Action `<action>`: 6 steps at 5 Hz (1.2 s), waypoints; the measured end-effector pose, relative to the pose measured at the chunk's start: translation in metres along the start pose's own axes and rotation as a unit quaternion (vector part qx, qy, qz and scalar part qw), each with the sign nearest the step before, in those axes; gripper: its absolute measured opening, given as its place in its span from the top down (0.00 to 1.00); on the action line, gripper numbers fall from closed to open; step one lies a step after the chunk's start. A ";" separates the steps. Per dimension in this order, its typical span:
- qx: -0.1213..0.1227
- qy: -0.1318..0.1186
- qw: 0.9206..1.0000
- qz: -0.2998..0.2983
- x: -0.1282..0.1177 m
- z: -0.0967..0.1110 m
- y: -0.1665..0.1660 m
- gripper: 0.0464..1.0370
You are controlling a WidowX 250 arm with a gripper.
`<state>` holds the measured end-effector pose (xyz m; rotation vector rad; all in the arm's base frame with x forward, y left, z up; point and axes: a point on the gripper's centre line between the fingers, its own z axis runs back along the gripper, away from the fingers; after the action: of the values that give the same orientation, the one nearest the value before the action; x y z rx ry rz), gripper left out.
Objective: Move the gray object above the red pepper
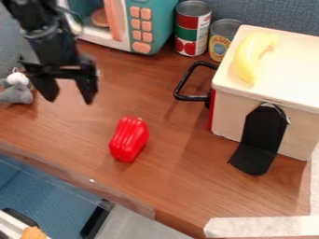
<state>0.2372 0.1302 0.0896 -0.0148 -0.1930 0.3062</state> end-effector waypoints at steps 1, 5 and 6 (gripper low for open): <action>0.015 -0.009 1.000 0.021 0.021 -0.011 0.046 0.04; 0.055 -0.014 0.996 0.075 0.065 -0.047 0.152 0.04; 0.050 0.004 0.996 0.070 0.068 -0.072 0.132 0.04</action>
<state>0.2753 0.2779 0.0262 0.0691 -0.1697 0.4548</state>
